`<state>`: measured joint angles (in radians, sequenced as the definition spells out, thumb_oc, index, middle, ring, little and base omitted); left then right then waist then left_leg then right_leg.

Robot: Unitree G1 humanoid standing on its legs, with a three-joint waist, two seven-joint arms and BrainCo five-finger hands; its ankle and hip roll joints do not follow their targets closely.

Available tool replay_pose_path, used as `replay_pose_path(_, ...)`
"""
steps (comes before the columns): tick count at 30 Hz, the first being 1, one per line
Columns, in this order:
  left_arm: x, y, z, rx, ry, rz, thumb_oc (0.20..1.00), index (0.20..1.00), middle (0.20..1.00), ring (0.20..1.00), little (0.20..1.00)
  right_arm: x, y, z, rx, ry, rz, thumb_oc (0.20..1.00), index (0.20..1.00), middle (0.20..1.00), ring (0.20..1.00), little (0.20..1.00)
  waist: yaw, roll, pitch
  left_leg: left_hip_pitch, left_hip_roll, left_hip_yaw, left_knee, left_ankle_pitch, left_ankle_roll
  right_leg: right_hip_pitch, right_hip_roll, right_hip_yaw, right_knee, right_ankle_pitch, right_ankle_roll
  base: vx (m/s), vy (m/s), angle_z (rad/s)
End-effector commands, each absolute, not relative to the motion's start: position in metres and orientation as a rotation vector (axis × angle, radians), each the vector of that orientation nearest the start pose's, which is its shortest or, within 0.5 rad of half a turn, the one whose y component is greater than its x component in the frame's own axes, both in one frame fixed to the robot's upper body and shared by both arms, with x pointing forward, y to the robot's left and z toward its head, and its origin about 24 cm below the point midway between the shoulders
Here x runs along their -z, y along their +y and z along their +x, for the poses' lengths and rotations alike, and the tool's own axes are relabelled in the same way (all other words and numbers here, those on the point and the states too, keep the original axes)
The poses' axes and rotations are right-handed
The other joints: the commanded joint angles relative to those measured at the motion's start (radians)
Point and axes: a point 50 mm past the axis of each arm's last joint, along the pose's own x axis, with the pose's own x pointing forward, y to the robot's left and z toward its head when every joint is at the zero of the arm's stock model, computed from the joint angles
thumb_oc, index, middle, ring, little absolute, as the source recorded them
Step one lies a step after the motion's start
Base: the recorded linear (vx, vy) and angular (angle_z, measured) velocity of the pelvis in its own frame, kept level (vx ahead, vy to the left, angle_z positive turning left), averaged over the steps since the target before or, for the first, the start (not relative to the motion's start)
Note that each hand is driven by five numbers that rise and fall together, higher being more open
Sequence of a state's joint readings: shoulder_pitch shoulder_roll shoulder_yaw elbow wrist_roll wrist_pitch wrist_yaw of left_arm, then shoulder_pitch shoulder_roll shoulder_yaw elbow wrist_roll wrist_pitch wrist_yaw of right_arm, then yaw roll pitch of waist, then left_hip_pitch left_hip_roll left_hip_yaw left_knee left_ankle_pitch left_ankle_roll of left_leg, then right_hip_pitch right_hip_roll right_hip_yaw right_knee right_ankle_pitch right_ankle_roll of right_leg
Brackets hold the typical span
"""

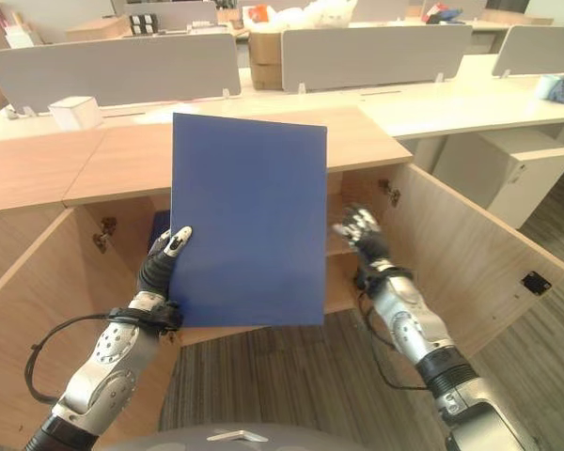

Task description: Put the empty folder in the office cabinet

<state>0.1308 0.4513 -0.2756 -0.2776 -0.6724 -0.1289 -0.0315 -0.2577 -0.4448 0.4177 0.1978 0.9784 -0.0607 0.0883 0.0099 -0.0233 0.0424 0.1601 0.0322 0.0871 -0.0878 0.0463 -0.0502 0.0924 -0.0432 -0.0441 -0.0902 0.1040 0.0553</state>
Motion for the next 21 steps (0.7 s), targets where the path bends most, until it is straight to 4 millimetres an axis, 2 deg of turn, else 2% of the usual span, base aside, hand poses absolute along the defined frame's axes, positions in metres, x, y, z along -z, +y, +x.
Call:
replay_pose_path(1, -0.115, 0.148, 0.219, 0.437, -0.279, -0.283, 0.200, 0.200, 0.200, 0.200, 0.200, -0.091, -0.108, 0.297, -0.579, -0.016, 0.481, 1.000, 1.000, 1.000, 1.000, 1.000, 0.010, -0.050, -0.006, -0.024, 0.004, -0.026, 0.001, -0.097, -0.012, 0.020, -0.114, -0.031, 0.003, -0.071, 0.092, -0.01, 0.014, 0.03)
replay_pose_path(3, -0.115, 0.147, 0.218, 0.438, -0.278, -0.292, 0.200, 0.200, 0.200, 0.200, 0.200, -0.095, -0.097, 0.295, -0.616, -0.035, 0.511, 1.000, 1.000, 1.000, 1.000, 1.000, 0.014, -0.051, -0.006, -0.028, 0.003, -0.029, 0.001, -0.096, -0.012, 0.019, -0.116, -0.034, 0.003, -0.071, 0.091, 0.00, 0.012, 0.08)
replay_pose_path(10, -0.116, 0.144, 0.220, 0.448, -0.281, -0.301, 0.200, 0.200, 0.200, 0.200, 0.200, -0.080, -0.067, 0.284, -0.691, 0.032, 0.502, 1.000, 1.000, 1.000, 1.000, 1.000, 0.029, -0.060, -0.006, -0.035, 0.002, -0.041, 0.001, -0.096, -0.010, 0.019, -0.118, -0.044, 0.003, -0.075, 0.090, 0.01, 0.012, 0.05)
replay_pose_path(21, -0.113, 0.140, 0.220, 0.473, -0.253, -0.302, 0.200, 0.200, 0.200, 0.200, 0.200, -0.058, -0.067, 0.278, -0.627, 0.123, 0.520, 1.000, 1.000, 1.000, 1.000, 1.000, 0.040, -0.077, -0.001, -0.047, 0.000, -0.051, 0.001, -0.095, -0.006, 0.011, -0.124, -0.052, 0.005, -0.073, 0.095, 0.00, 0.002, 0.01)
